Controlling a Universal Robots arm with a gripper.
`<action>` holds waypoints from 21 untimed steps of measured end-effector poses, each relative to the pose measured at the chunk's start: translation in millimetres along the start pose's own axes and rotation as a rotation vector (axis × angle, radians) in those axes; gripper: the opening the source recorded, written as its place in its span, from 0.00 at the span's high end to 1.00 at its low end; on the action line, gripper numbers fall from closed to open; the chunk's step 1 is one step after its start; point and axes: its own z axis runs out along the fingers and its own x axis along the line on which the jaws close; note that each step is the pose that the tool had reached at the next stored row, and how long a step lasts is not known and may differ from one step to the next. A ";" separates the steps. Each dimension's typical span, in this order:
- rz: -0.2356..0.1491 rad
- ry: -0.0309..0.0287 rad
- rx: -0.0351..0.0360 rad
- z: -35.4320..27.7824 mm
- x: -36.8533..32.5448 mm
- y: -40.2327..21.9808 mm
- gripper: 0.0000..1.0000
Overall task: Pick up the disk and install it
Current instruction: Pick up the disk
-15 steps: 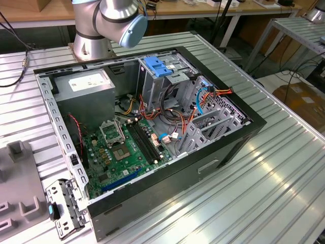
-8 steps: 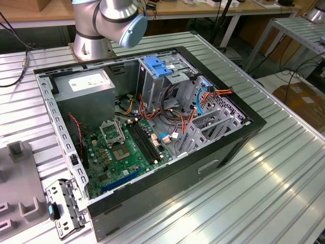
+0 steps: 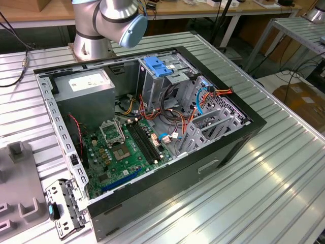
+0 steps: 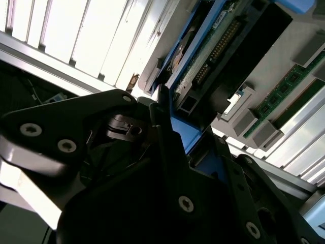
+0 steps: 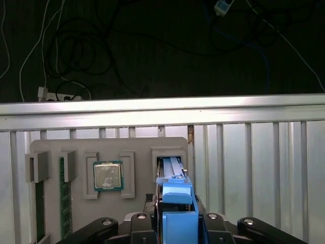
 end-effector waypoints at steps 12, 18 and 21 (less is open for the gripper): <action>0.010 -0.0001 0.0002 0.0 0.0 0.0 0.63; 0.016 -0.0001 0.0004 0.0 0.0 0.0 0.63; 0.019 -0.0001 0.0004 0.0 0.0 0.0 0.63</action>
